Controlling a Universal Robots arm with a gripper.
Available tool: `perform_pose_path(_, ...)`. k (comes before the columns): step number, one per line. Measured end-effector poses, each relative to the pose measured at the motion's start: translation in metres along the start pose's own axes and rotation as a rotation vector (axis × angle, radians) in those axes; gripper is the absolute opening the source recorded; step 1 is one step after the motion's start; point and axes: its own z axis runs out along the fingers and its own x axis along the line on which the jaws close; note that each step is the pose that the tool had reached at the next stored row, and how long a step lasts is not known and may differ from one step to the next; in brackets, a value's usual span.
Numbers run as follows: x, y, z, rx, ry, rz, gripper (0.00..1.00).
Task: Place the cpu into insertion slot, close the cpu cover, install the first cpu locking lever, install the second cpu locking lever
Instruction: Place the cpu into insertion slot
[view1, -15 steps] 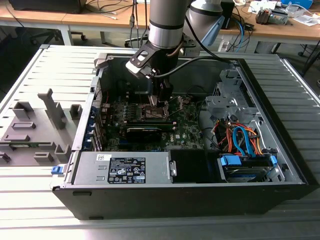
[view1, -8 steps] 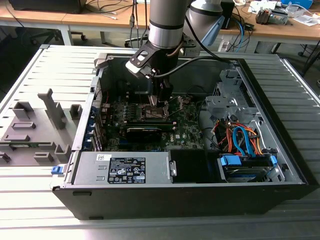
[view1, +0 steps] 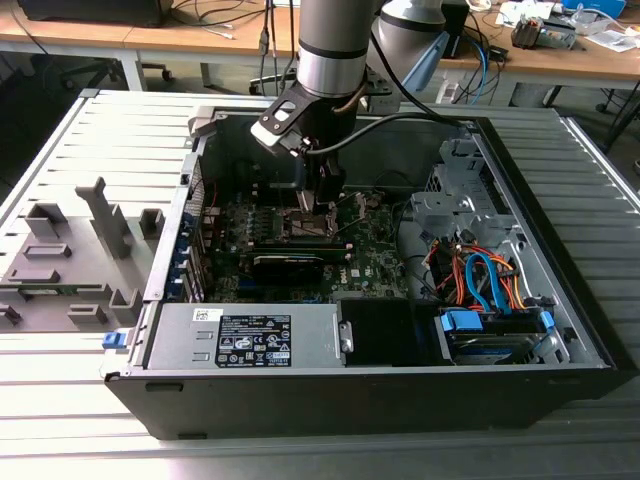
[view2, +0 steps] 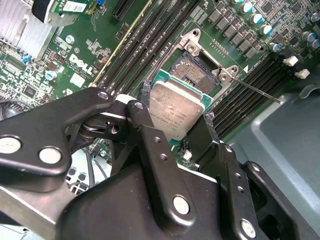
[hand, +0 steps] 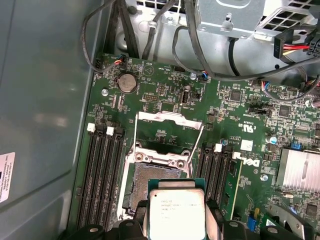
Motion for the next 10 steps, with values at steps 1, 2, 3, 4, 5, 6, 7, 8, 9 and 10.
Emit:
perform_pose_path(1,0.0000,0.0000,0.0000,0.0000,0.0001,0.001,0.54)
perform_pose_path(2,0.0000,0.0000,0.0000,0.0002,0.0001,0.004,0.54)
perform_pose_path(3,0.0000,0.0000,0.0000,0.0003,0.0002,0.007,0.54)
perform_pose_path(4,0.0000,0.0000,0.0000,0.0003,0.0003,0.008,0.54)
perform_pose_path(5,0.0000,0.0000,0.0000,0.0003,0.0003,0.009,0.54)
perform_pose_path(6,0.0000,0.0000,0.0000,0.0004,0.0004,0.010,0.54)
perform_pose_path(7,0.0000,0.0000,0.0000,0.0004,0.0004,0.011,0.54)
perform_pose_path(8,0.0000,0.0000,0.0000,0.0005,0.0004,0.012,0.54)
perform_pose_path(9,0.0000,0.0000,0.0000,0.0005,0.0005,0.013,0.54)
perform_pose_path(10,0.0000,0.0000,0.0000,0.0005,0.0005,0.013,0.54)
